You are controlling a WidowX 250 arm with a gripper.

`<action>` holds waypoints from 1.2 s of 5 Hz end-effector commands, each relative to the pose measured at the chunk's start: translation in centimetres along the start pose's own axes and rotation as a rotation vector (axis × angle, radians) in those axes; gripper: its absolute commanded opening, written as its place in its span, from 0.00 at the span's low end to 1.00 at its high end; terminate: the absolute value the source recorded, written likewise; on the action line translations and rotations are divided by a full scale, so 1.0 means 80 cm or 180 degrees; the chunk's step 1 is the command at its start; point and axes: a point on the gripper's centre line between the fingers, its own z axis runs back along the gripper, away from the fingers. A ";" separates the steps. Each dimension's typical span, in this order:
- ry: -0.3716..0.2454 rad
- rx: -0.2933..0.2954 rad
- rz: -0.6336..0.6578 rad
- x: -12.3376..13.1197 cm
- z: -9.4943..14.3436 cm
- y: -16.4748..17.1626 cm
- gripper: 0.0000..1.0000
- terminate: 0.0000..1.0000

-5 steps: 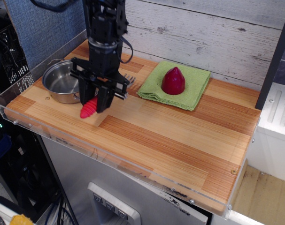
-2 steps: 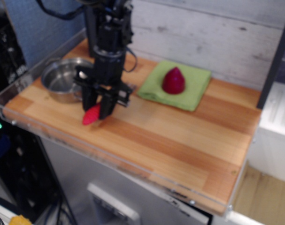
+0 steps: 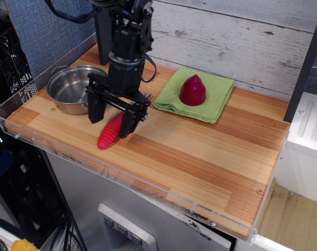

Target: Move the red grater to the right of the metal pot.

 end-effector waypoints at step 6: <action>-0.0936 -0.0452 -0.0566 -0.014 0.114 -0.033 1.00 0.00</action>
